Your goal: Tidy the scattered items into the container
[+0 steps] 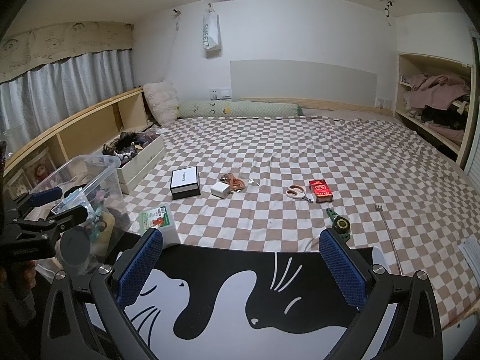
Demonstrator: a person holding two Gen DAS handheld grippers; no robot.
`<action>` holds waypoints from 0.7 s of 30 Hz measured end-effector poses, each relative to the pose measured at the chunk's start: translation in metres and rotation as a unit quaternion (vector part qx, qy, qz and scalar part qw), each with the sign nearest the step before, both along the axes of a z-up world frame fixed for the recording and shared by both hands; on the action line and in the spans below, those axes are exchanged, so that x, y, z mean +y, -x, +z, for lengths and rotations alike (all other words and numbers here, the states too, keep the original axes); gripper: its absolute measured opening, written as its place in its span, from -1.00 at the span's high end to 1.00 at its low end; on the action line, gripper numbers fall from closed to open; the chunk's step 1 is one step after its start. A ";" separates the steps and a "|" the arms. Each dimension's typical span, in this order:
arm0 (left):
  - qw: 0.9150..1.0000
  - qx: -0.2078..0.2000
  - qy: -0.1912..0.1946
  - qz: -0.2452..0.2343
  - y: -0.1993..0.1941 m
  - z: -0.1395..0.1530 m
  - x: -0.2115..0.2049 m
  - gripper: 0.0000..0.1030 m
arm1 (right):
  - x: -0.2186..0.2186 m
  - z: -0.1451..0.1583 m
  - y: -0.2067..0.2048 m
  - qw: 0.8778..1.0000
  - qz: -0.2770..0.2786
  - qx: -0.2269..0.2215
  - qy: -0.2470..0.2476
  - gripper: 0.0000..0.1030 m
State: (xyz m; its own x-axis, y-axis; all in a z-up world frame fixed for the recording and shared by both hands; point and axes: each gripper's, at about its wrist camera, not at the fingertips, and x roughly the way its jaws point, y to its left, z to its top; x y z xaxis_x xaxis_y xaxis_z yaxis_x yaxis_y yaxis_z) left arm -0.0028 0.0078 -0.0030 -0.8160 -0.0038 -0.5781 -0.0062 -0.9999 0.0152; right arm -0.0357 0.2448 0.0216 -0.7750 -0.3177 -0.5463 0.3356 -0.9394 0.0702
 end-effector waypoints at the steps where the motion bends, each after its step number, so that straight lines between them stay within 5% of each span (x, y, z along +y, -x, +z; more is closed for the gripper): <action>1: 1.000 -0.001 -0.001 0.000 0.001 0.000 0.000 -1.00 | 0.000 0.001 0.000 1.000 0.000 0.001 0.001 -1.00; 21: 0.998 -0.042 0.012 -0.038 0.031 -0.001 0.011 -1.00 | 0.006 0.017 0.015 1.000 -0.003 0.002 -0.016 -1.00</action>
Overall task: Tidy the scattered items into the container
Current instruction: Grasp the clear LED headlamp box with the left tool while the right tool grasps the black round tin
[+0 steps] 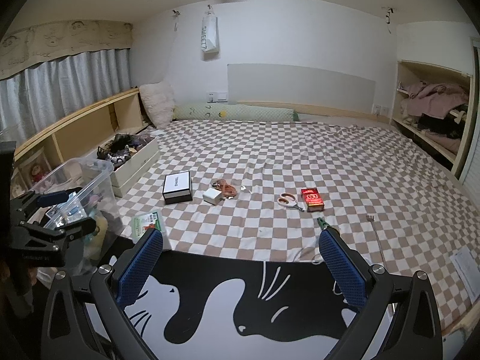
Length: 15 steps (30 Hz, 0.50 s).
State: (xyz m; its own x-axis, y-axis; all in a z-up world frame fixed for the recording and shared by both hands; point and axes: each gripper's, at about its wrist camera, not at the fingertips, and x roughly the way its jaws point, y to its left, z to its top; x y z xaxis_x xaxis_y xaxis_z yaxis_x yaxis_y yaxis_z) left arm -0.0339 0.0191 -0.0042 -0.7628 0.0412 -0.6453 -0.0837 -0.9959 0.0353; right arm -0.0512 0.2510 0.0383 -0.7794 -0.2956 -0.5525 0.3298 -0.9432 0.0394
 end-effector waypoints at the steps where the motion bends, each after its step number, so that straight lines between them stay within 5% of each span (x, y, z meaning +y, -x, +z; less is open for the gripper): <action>1: 1.000 -0.005 -0.001 -0.003 0.003 0.000 0.000 -1.00 | 0.001 0.001 0.002 1.000 -0.002 -0.001 0.000 -1.00; 15: 0.994 -0.109 -0.010 0.003 0.087 -0.029 -0.005 -1.00 | 0.029 0.002 0.055 0.998 -0.039 -0.045 0.015 -1.00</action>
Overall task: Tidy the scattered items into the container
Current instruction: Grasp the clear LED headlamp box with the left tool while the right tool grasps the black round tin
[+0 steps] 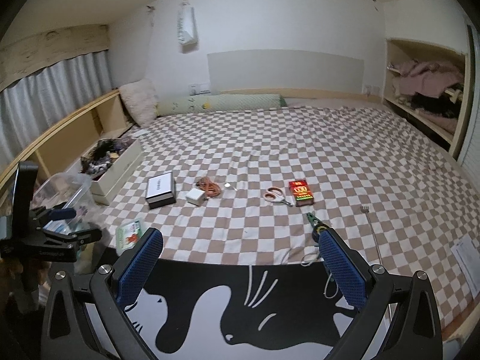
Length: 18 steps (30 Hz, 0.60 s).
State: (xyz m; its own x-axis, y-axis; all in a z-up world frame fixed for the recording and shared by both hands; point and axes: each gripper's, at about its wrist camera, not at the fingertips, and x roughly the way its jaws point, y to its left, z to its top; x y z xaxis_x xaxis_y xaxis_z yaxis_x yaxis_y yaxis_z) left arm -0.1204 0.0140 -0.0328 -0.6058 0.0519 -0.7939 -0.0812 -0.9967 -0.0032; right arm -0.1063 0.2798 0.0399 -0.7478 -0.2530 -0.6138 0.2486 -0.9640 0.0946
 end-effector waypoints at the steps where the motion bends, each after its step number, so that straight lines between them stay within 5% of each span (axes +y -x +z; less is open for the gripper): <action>1: 1.000 -0.005 0.002 0.001 0.005 -0.003 0.001 -1.00 | 0.003 -0.001 0.006 1.000 -0.006 -0.006 0.000 -1.00; 8: 0.999 -0.050 0.014 0.014 0.038 -0.024 0.003 -1.00 | 0.026 -0.024 0.053 0.996 -0.042 -0.076 0.015 -1.00; 18: 0.994 -0.089 0.038 0.046 0.079 -0.057 -0.005 -1.00 | 0.021 -0.061 0.110 0.988 -0.073 -0.130 -0.031 -1.00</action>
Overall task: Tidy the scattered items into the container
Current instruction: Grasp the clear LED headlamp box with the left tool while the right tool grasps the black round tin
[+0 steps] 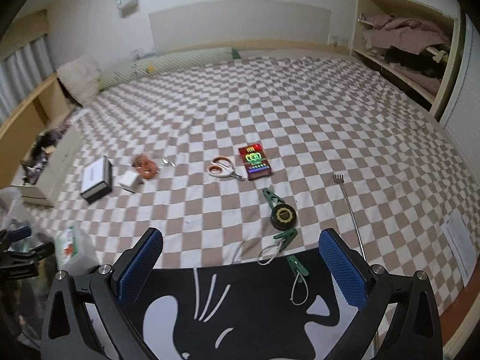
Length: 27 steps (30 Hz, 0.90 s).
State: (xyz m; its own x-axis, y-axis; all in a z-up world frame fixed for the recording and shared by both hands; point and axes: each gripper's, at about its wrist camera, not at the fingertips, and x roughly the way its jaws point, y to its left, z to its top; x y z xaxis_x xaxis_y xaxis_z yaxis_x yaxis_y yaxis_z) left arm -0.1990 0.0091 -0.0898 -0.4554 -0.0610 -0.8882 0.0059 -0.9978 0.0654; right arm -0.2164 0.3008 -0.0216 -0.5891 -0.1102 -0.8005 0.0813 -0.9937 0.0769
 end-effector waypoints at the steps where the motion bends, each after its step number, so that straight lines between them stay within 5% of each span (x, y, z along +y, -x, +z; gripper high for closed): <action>1: 1.000 -0.004 0.003 0.003 0.002 -0.004 -0.001 -1.00 | 0.000 -0.004 0.006 1.000 -0.003 -0.006 -0.005 -1.00; 15: 0.995 -0.074 0.047 0.050 0.039 -0.063 -0.022 -1.00 | -0.035 -0.054 0.058 0.997 -0.022 -0.069 -0.031 -1.00; 27: 0.985 -0.133 0.009 0.108 0.063 -0.099 -0.048 -1.00 | -0.006 -0.084 0.087 0.991 -0.061 -0.099 -0.064 -1.00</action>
